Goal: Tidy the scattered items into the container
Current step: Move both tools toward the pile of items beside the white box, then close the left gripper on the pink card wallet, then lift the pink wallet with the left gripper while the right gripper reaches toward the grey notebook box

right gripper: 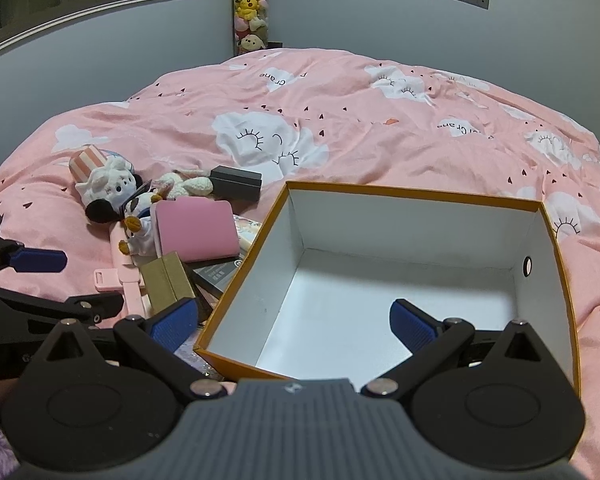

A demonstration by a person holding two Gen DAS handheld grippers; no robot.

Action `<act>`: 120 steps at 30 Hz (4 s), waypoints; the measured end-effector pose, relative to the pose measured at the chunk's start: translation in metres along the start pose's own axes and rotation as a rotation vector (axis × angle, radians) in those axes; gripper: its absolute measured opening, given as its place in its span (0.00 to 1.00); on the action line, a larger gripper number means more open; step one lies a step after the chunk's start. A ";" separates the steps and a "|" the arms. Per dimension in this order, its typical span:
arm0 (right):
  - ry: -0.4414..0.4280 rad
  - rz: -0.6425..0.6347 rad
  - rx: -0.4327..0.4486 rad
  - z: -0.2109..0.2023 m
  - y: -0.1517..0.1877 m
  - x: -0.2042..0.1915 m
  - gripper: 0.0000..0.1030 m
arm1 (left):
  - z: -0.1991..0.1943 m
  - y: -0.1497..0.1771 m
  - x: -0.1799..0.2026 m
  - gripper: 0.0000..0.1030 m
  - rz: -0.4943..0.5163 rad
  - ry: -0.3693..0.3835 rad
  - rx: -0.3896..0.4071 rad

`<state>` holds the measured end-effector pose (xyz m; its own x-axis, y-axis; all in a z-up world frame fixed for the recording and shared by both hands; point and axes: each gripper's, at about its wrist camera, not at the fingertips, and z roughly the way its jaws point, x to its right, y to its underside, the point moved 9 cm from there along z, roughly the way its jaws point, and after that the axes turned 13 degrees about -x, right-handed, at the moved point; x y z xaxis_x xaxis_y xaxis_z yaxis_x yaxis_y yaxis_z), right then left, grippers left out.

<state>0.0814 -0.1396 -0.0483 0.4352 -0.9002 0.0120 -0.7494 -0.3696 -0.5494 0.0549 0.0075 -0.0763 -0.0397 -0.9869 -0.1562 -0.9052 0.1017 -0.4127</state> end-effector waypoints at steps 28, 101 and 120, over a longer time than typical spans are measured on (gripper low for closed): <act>-0.176 -0.084 -0.007 0.019 -0.021 -0.014 0.63 | -0.004 -0.012 -0.042 0.57 -0.100 0.070 0.034; -0.218 -0.336 -0.091 0.108 -0.069 -0.049 0.52 | 0.153 -0.099 -0.013 0.55 -0.109 0.370 -0.267; -0.203 -0.290 -0.094 0.107 -0.065 -0.039 0.52 | 0.157 -0.110 -0.017 0.37 -0.159 0.426 -0.242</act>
<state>0.1661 -0.0556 -0.1028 0.7197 -0.6942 -0.0147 -0.6184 -0.6311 -0.4683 0.2220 0.0329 -0.1692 -0.0168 -0.9562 0.2922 -0.9840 -0.0360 -0.1745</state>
